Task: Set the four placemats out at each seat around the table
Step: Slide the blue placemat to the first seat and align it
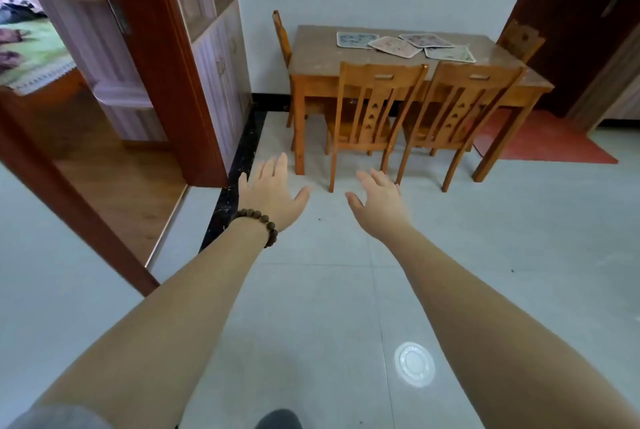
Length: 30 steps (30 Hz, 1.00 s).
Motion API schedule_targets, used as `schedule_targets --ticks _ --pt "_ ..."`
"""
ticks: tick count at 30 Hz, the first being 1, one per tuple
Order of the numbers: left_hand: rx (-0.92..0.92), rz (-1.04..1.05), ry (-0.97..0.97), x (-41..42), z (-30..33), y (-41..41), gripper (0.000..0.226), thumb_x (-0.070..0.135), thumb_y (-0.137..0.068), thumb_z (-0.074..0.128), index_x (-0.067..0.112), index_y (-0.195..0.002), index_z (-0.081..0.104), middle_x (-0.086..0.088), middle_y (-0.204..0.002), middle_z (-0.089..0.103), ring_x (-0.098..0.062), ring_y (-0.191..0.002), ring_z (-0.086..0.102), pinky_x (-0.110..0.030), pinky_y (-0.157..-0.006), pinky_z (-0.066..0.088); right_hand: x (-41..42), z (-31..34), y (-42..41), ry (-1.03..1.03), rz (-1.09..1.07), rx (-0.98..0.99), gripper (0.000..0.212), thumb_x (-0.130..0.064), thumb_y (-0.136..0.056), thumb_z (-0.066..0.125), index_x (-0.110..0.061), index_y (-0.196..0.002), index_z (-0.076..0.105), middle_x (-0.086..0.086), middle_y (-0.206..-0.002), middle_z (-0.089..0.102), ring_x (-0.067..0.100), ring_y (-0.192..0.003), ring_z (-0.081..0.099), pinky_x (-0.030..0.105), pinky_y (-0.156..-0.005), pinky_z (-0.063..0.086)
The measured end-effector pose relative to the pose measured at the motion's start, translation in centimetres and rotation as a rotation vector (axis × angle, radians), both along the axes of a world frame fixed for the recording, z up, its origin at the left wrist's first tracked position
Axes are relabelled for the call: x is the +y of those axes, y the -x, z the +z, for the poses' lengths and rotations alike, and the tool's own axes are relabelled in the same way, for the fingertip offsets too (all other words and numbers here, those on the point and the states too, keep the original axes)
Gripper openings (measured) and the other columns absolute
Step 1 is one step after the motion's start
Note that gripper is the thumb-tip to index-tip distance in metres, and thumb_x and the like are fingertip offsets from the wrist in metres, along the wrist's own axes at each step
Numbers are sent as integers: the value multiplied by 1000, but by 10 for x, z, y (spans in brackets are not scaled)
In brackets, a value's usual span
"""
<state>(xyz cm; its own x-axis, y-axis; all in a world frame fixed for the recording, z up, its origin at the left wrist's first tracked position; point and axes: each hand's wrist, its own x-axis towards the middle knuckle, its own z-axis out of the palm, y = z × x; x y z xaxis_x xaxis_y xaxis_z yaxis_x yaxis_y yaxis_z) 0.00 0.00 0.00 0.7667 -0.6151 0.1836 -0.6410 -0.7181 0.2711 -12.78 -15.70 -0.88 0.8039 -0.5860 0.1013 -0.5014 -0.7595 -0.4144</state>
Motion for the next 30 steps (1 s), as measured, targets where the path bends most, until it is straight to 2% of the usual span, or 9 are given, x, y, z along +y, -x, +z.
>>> schedule_targets --ticks 9,14,20,30 --pt "-37 49 -12 -53 -21 -108 77 57 -87 39 18 -148 14 -5 -153 25 -24 -142 18 -53 -112 14 -65 -16 -108 41 63 33 56 -45 -96 37 -23 -146 27 5 -156 23 23 -144 15 46 -117 12" --pt "-51 51 -42 -101 -37 -215 78 59 -86 37 18 -148 13 -6 -153 25 -24 -141 18 -53 -112 15 -122 -33 -214 24 48 48 57 -46 -95 38 -22 -146 28 5 -155 24 24 -143 16 47 -116 15" --pt "-8 38 -83 -164 -25 -353 79 60 -87 37 18 -148 11 -6 -154 23 -24 -142 16 -53 -113 15 -188 -17 -353 10 1 36 56 -46 -95 41 -24 -145 30 4 -155 26 23 -143 17 45 -116 12" --pt "32 51 -42 -262 -25 -511 79 61 -86 38 20 -148 12 -5 -154 23 -24 -142 16 -52 -113 16 -283 -9 -515 6 25 35 55 -44 -95 42 -22 -145 30 5 -155 25 23 -144 15 46 -117 12"
